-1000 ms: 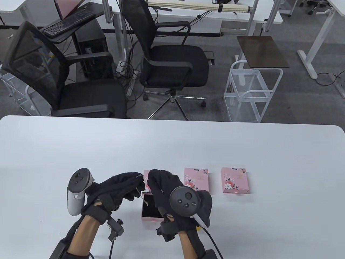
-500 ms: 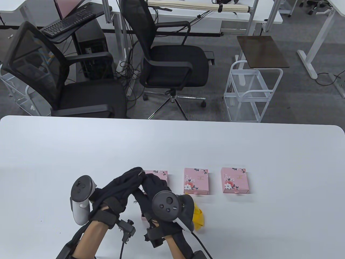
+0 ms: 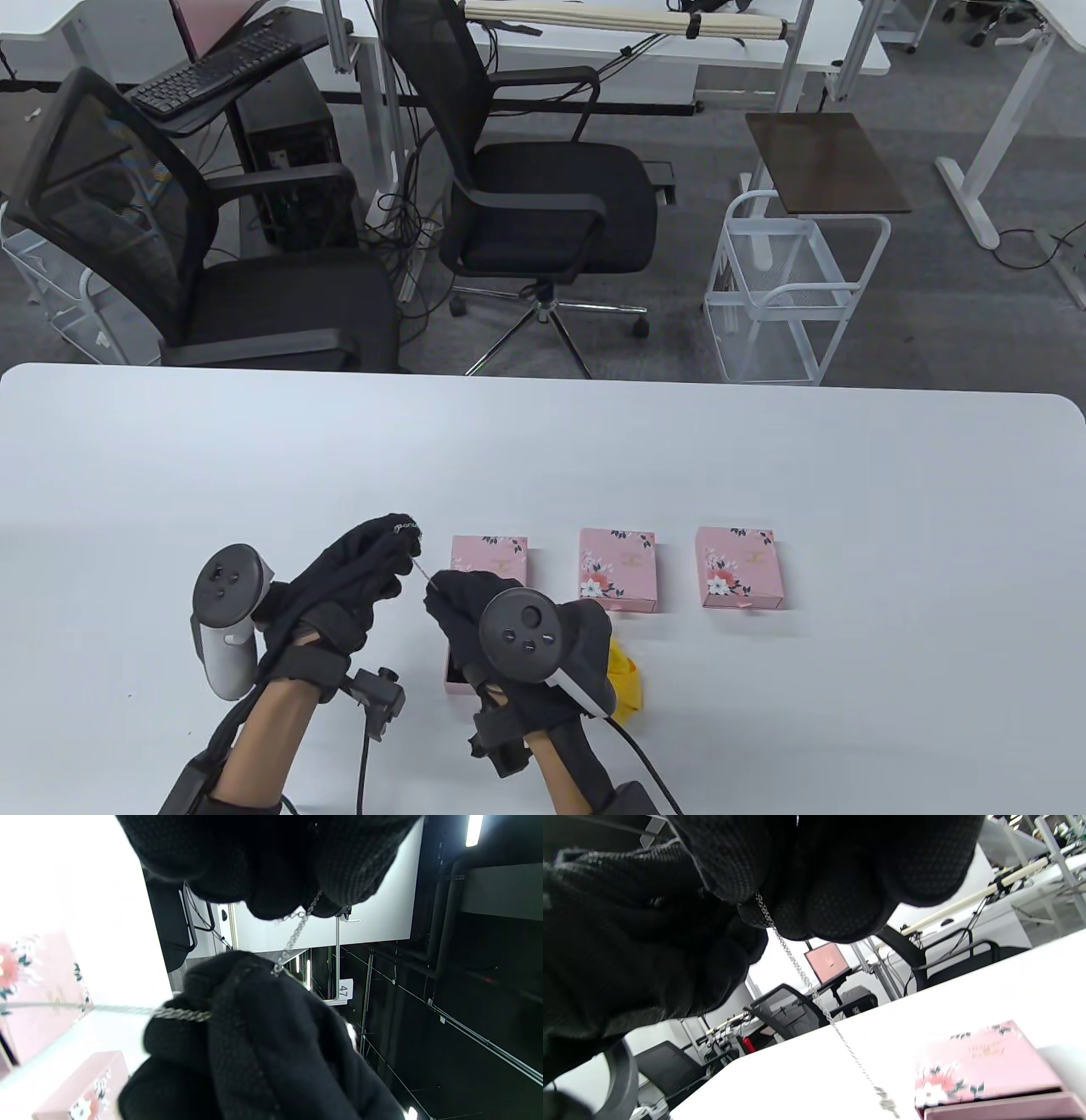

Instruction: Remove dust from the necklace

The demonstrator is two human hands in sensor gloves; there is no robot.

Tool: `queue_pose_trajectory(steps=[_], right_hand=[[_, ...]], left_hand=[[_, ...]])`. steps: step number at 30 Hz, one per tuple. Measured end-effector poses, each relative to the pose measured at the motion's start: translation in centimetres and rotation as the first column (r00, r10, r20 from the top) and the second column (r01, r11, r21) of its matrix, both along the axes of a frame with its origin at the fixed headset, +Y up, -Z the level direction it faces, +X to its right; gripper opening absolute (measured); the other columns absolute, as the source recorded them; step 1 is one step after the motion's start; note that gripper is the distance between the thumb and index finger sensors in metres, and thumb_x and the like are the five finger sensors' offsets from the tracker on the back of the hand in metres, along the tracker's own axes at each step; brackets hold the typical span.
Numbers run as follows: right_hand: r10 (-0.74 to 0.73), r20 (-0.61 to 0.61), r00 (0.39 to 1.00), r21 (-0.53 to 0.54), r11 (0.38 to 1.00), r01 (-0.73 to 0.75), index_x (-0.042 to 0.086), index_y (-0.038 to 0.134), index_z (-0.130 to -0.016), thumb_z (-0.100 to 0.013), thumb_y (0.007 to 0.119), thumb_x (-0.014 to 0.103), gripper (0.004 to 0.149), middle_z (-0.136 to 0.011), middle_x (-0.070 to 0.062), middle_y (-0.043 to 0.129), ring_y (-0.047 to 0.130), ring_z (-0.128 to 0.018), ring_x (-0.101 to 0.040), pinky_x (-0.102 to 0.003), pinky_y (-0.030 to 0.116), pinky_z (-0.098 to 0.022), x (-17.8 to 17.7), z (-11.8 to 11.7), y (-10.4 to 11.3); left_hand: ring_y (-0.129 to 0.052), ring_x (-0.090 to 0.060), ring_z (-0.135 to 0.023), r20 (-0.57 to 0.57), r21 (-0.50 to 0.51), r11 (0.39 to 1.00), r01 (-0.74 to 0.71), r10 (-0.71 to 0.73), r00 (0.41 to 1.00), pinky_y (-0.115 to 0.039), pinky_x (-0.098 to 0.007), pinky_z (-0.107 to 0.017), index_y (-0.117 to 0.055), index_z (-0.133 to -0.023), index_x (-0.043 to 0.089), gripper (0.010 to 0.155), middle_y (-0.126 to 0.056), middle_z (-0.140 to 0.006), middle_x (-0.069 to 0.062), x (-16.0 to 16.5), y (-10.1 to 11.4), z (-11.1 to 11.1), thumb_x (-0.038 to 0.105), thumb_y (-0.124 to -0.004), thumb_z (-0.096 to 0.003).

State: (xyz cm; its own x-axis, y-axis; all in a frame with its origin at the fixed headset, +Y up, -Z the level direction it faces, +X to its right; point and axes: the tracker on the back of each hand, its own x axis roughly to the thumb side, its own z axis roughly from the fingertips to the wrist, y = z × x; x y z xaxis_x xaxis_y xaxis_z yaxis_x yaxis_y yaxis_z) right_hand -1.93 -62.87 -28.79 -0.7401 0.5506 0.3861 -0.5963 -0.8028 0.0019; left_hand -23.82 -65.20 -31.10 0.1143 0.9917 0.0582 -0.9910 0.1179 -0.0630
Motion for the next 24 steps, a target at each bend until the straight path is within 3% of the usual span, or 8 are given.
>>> queue_pose_trajectory(steps=[8,17,22,24], right_hand=[[-0.029,-0.046,0.999,-0.075,0.997,0.026,0.012,0.083,-0.092,-0.063,0.077,0.03,0.035,-0.081,-0.019,0.092,0.095,-0.058,-0.035,-0.048,0.081,-0.048,-0.8,-0.4,-1.3],[-0.043,-0.048,0.998,-0.092,0.995,0.038,0.012,0.083,-0.093,-0.062,0.077,0.029,0.035,-0.082,-0.019,0.092,0.095,-0.058,-0.035,-0.048,0.081,-0.049,-1.1,-0.5,-1.8],[-0.026,-0.059,0.998,-0.097,0.995,0.02,0.012,0.084,-0.092,-0.062,0.077,0.029,0.035,-0.081,-0.019,0.092,0.095,-0.058,-0.035,-0.048,0.081,-0.049,-1.3,-0.5,-1.9],[-0.012,-0.059,0.998,-0.099,0.995,0.006,0.013,0.084,-0.092,-0.062,0.077,0.029,0.035,-0.081,-0.019,0.092,0.095,-0.058,-0.035,-0.048,0.081,-0.049,-1.4,-0.5,-2.1]], left_hand=[[-0.091,-0.026,-0.072,-0.042,0.069,0.992,0.105,-0.102,0.994,-0.083,-0.041,-0.049,-0.086,-0.094,0.022,0.041,-0.096,-0.086,-0.007,-0.5,0.8,0.1,0.041,-0.081,-0.0576],[-0.089,-0.025,-0.073,-0.097,0.123,0.958,0.257,-0.246,0.964,-0.082,-0.04,-0.051,-0.08,-0.099,0.02,0.042,-0.089,-0.093,-0.009,-0.7,0.9,0.0,0.04,-0.077,-0.062],[-0.093,-0.021,-0.068,-0.093,0.109,0.97,0.216,-0.206,0.974,-0.084,-0.037,-0.047,-0.078,-0.1,0.025,0.039,-0.091,-0.091,-0.007,-1.2,0.5,-0.3,0.038,-0.075,-0.0632],[-0.095,-0.02,-0.064,-0.167,0.103,0.98,0.172,-0.153,0.974,-0.086,-0.037,-0.045,-0.082,-0.098,0.027,0.038,-0.095,-0.087,-0.006,-1.8,0.5,-0.1,0.039,-0.078,-0.0618]])
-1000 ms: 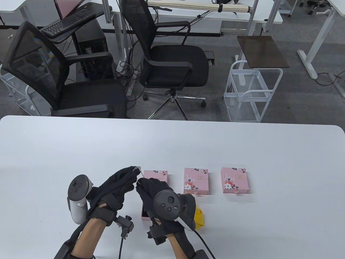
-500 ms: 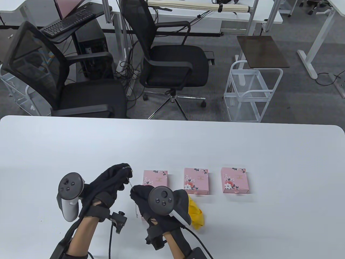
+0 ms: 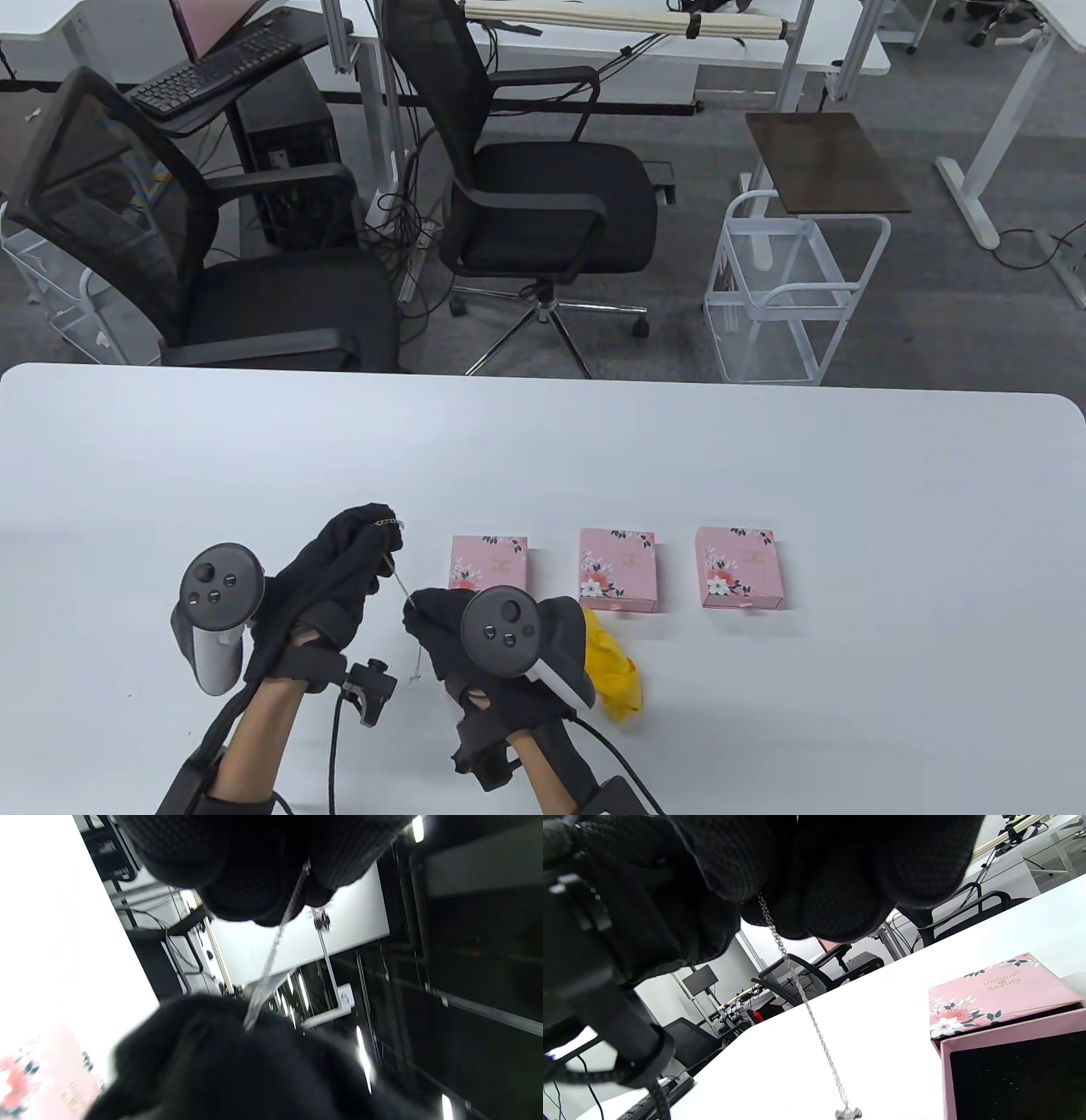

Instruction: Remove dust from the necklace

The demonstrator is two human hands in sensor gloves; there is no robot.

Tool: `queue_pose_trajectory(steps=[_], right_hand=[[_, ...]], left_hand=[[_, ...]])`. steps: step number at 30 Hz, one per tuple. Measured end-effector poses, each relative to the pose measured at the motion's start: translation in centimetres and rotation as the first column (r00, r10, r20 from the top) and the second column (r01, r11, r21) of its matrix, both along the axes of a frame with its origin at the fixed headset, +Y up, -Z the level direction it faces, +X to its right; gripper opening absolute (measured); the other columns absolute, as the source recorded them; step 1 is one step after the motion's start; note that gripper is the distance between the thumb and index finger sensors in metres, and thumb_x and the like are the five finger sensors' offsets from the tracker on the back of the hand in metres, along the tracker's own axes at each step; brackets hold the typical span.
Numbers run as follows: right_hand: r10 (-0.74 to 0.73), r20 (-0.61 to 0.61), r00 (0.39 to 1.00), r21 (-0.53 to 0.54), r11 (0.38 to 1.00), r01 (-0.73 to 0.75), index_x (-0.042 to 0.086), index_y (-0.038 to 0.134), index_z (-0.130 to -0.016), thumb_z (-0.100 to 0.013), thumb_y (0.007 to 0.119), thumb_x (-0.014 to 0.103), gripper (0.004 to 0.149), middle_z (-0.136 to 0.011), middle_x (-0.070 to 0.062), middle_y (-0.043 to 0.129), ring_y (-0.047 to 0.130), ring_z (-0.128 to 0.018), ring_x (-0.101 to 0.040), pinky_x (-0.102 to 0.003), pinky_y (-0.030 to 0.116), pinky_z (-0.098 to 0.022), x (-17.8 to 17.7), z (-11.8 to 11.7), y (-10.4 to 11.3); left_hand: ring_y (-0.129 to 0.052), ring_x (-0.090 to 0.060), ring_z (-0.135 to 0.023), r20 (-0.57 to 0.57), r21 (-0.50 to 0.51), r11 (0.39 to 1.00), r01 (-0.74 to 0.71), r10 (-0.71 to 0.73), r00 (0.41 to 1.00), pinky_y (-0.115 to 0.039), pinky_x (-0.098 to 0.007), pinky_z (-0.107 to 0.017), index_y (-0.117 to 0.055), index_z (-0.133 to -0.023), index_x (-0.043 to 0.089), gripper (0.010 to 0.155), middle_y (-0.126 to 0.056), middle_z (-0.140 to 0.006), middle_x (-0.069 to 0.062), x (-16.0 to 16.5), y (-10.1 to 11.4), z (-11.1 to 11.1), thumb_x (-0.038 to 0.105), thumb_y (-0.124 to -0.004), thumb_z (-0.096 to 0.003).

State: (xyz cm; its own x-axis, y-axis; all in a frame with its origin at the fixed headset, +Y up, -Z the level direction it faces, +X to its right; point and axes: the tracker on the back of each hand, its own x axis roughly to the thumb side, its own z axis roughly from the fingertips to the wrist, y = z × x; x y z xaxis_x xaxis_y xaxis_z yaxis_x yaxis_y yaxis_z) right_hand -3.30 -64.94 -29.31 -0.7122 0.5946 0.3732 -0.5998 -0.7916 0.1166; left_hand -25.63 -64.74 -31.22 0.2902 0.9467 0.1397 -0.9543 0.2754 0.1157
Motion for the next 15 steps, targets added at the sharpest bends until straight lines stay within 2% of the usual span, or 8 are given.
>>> queue_pose_trajectory(steps=[2,5,15], right_hand=[[-0.01,-0.001,1.0,-0.007,1.0,0.01,0.012,0.084,-0.092,-0.062,0.077,0.029,0.035,-0.081,-0.019,0.092,0.095,-0.058,-0.035,-0.048,0.081,-0.049,-0.1,-0.1,-0.1],[-0.019,-0.002,1.0,-0.019,1.0,0.019,0.012,0.084,-0.092,-0.062,0.077,0.029,0.035,-0.081,-0.019,0.092,0.095,-0.058,-0.035,-0.048,0.081,-0.048,-0.1,-0.1,-0.3],[-0.015,-0.002,1.0,-0.04,0.999,0.015,0.012,0.084,-0.092,-0.062,0.078,0.029,0.035,-0.081,-0.019,0.092,0.095,-0.058,-0.035,-0.047,0.081,-0.048,-0.2,-0.3,-0.7]], left_hand=[[-0.099,-0.019,-0.059,-0.008,0.008,1.0,0.017,-0.017,1.0,-0.088,-0.036,-0.041,-0.089,-0.092,0.026,0.037,-0.101,-0.08,-0.004,-0.4,0.2,0.0,0.04,-0.084,-0.0586],[-0.1,-0.019,-0.059,-0.045,0.028,0.998,0.056,-0.054,0.997,-0.089,-0.036,-0.041,-0.093,-0.089,0.027,0.037,-0.103,-0.079,-0.002,-0.9,0.7,0.3,0.044,-0.087,-0.0566],[-0.099,-0.018,-0.06,-0.1,0.092,0.989,0.115,-0.105,0.989,-0.088,-0.035,-0.041,-0.093,-0.088,0.028,0.036,-0.103,-0.079,-0.001,-1.1,2.0,1.1,0.043,-0.088,-0.056]])
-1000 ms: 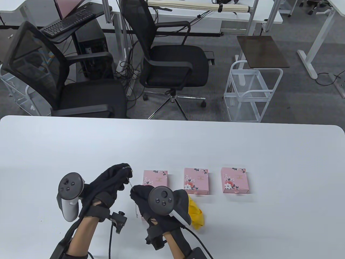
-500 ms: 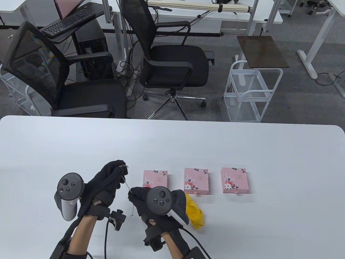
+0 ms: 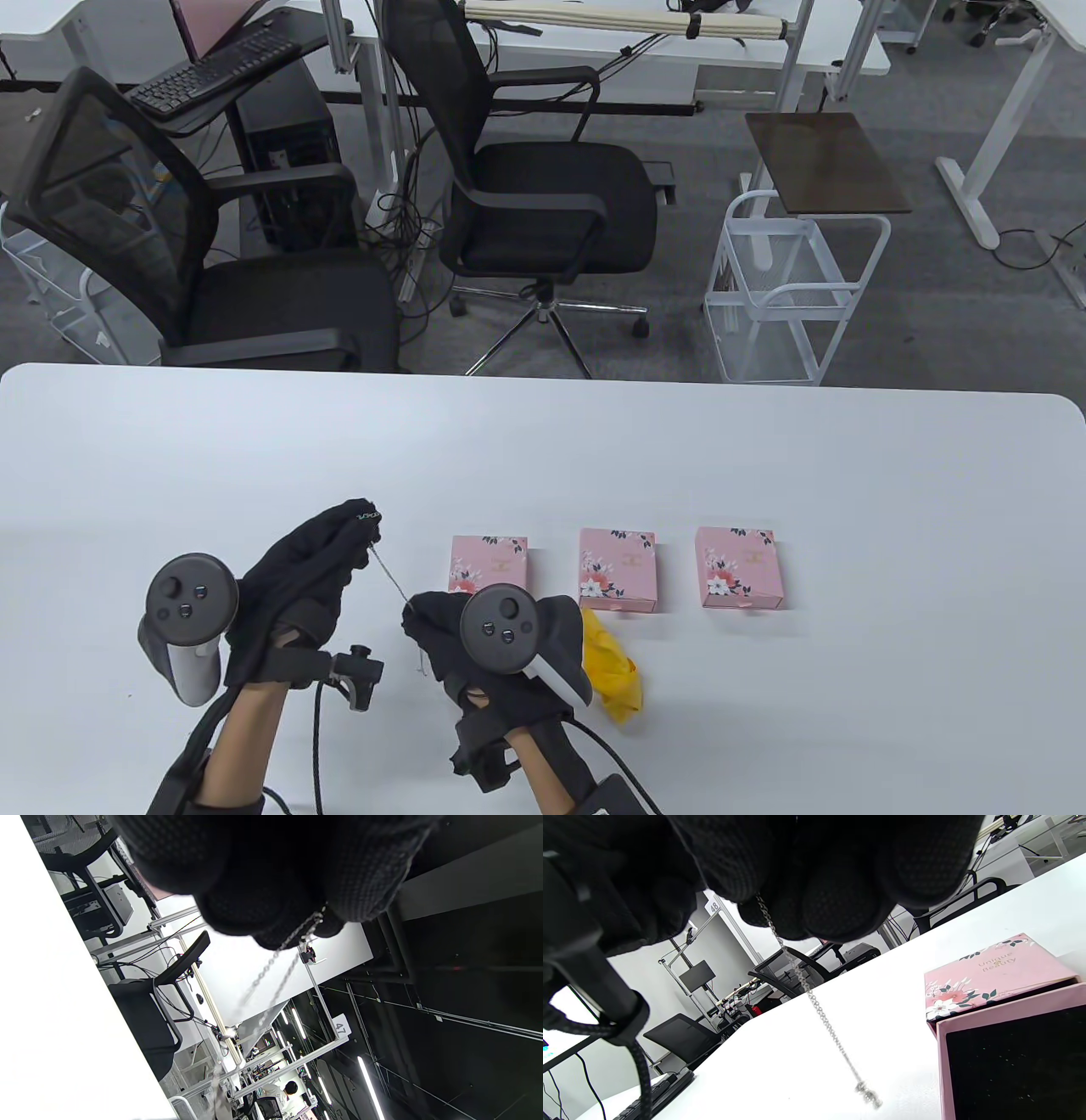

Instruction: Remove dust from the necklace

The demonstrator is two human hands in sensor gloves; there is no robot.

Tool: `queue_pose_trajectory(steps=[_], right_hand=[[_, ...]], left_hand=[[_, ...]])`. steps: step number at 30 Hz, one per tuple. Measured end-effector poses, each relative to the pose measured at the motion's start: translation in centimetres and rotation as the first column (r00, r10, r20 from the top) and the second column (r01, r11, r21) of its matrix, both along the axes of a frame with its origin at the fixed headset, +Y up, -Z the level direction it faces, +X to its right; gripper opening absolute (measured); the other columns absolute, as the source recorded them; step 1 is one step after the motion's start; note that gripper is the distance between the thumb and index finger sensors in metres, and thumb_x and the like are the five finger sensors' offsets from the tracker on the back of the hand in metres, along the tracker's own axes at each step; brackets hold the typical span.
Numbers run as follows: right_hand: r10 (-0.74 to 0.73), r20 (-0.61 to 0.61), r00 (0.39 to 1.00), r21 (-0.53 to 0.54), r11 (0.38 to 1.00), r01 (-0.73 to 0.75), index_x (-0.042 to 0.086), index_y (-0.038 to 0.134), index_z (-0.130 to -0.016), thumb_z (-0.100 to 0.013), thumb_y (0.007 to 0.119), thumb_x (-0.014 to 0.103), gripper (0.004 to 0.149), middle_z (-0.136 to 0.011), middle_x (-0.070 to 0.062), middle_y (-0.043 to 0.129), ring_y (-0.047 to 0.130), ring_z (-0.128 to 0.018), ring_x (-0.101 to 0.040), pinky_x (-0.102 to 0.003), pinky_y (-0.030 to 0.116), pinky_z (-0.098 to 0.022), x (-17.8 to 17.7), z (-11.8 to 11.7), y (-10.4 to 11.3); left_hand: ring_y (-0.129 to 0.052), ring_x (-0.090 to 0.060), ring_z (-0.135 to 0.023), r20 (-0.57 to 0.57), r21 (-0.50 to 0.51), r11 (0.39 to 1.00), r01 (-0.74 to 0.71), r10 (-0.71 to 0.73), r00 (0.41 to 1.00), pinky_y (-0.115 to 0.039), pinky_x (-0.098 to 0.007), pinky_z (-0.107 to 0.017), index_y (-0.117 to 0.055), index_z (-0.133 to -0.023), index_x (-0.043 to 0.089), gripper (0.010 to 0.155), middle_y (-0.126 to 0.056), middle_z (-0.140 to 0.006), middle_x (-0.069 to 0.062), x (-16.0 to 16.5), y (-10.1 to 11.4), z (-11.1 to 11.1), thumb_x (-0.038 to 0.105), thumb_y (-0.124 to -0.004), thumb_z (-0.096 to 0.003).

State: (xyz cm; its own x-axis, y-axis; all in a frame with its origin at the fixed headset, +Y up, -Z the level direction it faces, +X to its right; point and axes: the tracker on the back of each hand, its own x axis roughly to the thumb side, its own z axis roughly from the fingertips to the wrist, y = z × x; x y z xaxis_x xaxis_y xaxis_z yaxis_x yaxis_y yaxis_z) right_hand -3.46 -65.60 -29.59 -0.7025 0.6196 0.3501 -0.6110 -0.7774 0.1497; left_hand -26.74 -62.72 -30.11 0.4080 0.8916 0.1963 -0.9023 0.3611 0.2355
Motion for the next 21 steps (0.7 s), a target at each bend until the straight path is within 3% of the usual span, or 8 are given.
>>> queue_pose_trajectory(steps=[5,12,16,21], right_hand=[[-0.001,0.001,1.0,-0.007,1.0,0.001,0.012,0.084,-0.092,-0.062,0.078,0.029,0.035,-0.081,-0.019,0.092,0.095,-0.057,-0.035,-0.048,0.081,-0.048,0.0,-0.1,-0.1],[0.074,0.0,0.997,-0.035,0.997,-0.074,0.012,0.08,-0.096,-0.064,0.077,0.03,0.038,-0.088,-0.021,0.087,0.092,-0.065,-0.039,-0.051,0.078,-0.053,0.8,-0.2,0.2],[0.1,0.109,0.989,0.008,0.995,-0.102,0.011,0.074,-0.102,-0.064,0.079,0.03,0.043,-0.094,-0.023,0.083,0.089,-0.071,-0.042,-0.053,0.076,-0.055,4.0,-0.3,1.2],[0.269,0.225,0.936,0.003,0.961,-0.277,0.012,0.072,-0.104,-0.064,0.078,0.028,0.043,-0.098,-0.024,0.079,0.086,-0.076,-0.045,-0.054,0.074,-0.058,10.0,-0.1,1.4]], left_hand=[[-0.099,-0.017,-0.059,-0.026,0.048,0.998,0.045,-0.044,0.999,-0.088,-0.035,-0.041,-0.094,-0.087,0.029,0.036,-0.103,-0.078,-0.001,0.3,0.9,0.7,0.044,-0.089,-0.0548],[-0.099,-0.017,-0.059,0.059,0.106,0.99,0.095,-0.101,0.993,-0.088,-0.035,-0.041,-0.096,-0.085,0.029,0.037,-0.103,-0.076,0.0,2.6,1.9,1.8,0.046,-0.091,-0.0525],[-0.099,-0.017,-0.059,0.09,0.129,0.986,0.102,-0.114,0.989,-0.088,-0.035,-0.041,-0.096,-0.085,0.029,0.037,-0.103,-0.076,0.001,3.4,2.3,2.2,0.046,-0.091,-0.0521],[-0.099,-0.017,-0.059,0.1,0.122,0.988,0.096,-0.109,0.989,-0.087,-0.035,-0.041,-0.095,-0.085,0.029,0.037,-0.103,-0.076,0.0,3.4,2.2,2.1,0.046,-0.091,-0.0526]])
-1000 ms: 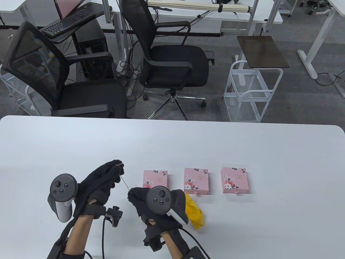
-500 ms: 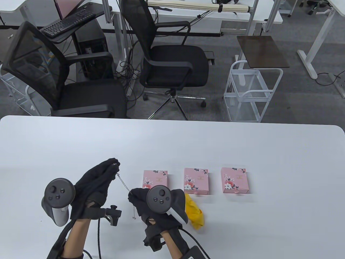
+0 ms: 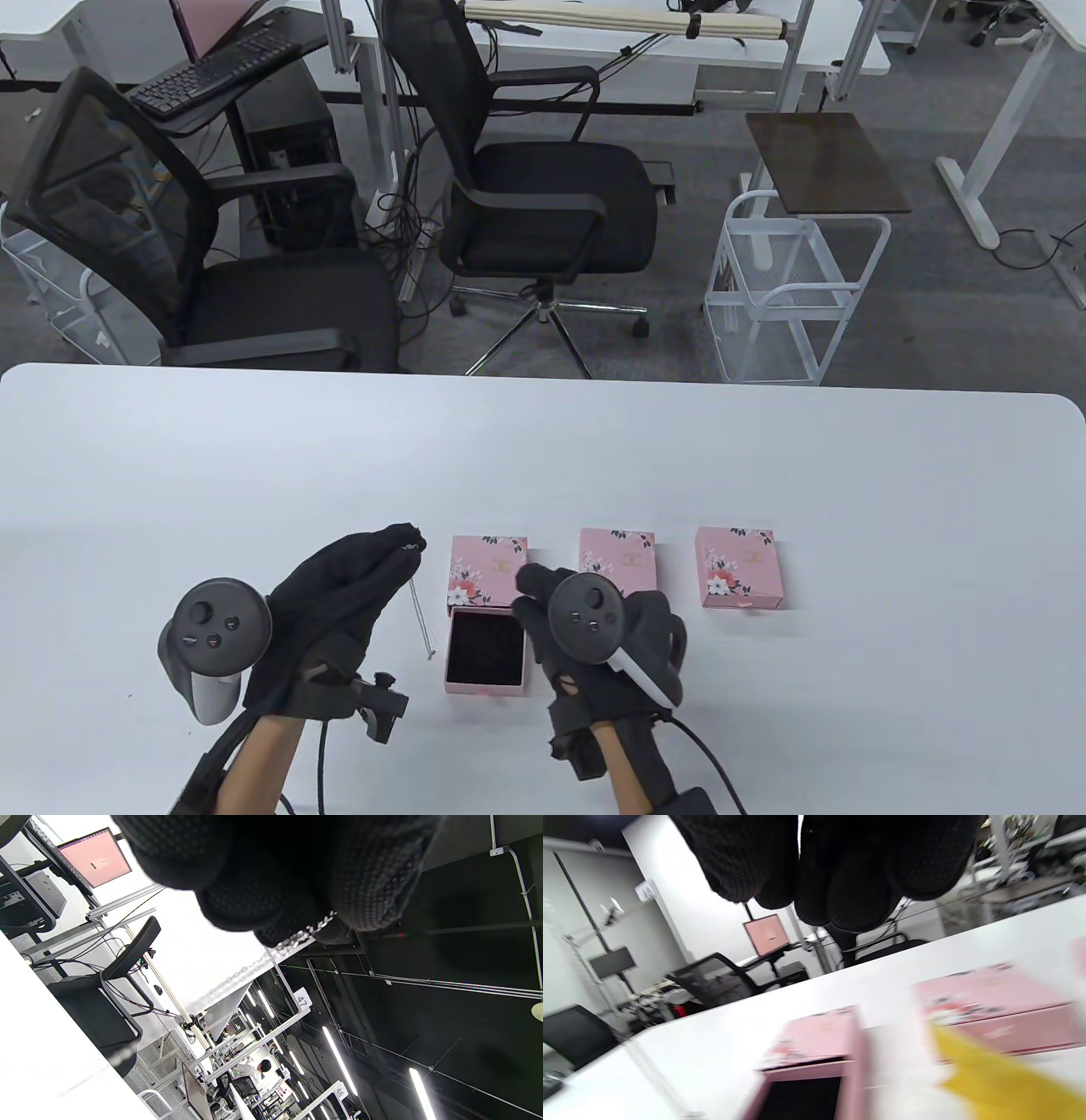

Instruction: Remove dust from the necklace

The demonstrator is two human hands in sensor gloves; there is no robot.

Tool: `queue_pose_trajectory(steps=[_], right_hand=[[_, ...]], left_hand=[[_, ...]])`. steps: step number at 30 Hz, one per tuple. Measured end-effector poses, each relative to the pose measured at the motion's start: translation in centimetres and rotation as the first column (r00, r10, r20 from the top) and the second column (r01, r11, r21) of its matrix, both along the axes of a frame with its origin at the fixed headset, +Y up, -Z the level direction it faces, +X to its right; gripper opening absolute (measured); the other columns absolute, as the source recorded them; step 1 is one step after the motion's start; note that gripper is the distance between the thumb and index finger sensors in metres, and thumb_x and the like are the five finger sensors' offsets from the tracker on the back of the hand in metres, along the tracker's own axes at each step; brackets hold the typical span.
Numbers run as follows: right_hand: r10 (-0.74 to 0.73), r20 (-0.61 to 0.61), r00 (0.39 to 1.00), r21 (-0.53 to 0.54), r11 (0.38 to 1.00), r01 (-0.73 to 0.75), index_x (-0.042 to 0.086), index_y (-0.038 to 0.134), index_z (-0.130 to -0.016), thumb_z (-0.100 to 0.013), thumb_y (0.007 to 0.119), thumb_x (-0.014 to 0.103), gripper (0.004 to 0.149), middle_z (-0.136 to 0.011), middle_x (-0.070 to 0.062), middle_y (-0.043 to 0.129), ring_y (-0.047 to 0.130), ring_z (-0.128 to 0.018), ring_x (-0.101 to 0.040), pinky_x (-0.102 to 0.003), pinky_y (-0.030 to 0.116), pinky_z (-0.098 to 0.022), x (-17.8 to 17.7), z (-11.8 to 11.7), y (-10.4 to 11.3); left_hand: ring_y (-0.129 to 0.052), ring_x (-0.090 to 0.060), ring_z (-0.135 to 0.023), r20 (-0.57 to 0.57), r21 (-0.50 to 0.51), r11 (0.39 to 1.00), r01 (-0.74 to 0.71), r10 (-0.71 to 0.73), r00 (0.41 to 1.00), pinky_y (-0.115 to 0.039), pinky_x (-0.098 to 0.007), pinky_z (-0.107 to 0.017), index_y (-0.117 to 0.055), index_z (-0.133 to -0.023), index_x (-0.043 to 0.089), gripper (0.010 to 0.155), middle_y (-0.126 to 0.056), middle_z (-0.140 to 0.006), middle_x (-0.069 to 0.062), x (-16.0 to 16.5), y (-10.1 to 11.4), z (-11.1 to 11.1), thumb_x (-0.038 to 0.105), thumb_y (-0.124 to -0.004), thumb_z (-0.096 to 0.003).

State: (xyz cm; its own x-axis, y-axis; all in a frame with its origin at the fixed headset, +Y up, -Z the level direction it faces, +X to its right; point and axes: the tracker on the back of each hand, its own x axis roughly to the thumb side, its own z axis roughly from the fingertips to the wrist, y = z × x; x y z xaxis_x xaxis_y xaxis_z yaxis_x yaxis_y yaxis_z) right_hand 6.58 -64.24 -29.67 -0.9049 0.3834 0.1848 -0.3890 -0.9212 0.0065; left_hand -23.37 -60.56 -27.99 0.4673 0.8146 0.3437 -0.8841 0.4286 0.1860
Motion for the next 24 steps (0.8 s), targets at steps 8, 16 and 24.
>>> queue_pose_trajectory(steps=[8,16,24], right_hand=[[0.281,-0.061,0.958,-0.204,0.936,-0.288,0.021,0.058,-0.113,-0.066,0.073,0.026,0.049,-0.114,-0.029,0.059,0.068,-0.093,-0.055,-0.065,0.06,-0.068,3.5,0.8,-6.4],[0.42,-0.058,0.906,-0.237,0.875,-0.421,0.024,0.052,-0.115,-0.067,0.071,0.027,0.052,-0.116,-0.033,0.053,0.066,-0.094,-0.058,-0.066,0.06,-0.069,2.5,-0.1,-10.7],[0.441,-0.028,0.897,-0.217,0.873,-0.436,0.019,0.059,-0.112,-0.064,0.076,0.023,0.05,-0.107,-0.027,0.066,0.081,-0.085,-0.045,-0.056,0.071,-0.065,2.7,-0.3,-11.5]], left_hand=[[-0.098,-0.018,-0.061,0.012,-0.01,1.0,-0.009,0.009,1.0,-0.087,-0.036,-0.042,-0.095,-0.086,0.028,0.037,-0.102,-0.078,0.0,-0.1,-0.1,0.0,0.046,-0.09,-0.0539],[-0.098,-0.019,-0.061,0.024,-0.017,1.0,-0.02,0.02,1.0,-0.087,-0.036,-0.043,-0.094,-0.087,0.028,0.037,-0.102,-0.079,-0.001,0.0,-0.2,0.0,0.045,-0.089,-0.0548],[-0.098,-0.019,-0.061,0.022,-0.025,0.999,-0.022,0.022,1.0,-0.087,-0.036,-0.043,-0.094,-0.087,0.028,0.037,-0.102,-0.079,-0.001,0.1,-0.4,-0.2,0.045,-0.089,-0.0548]])
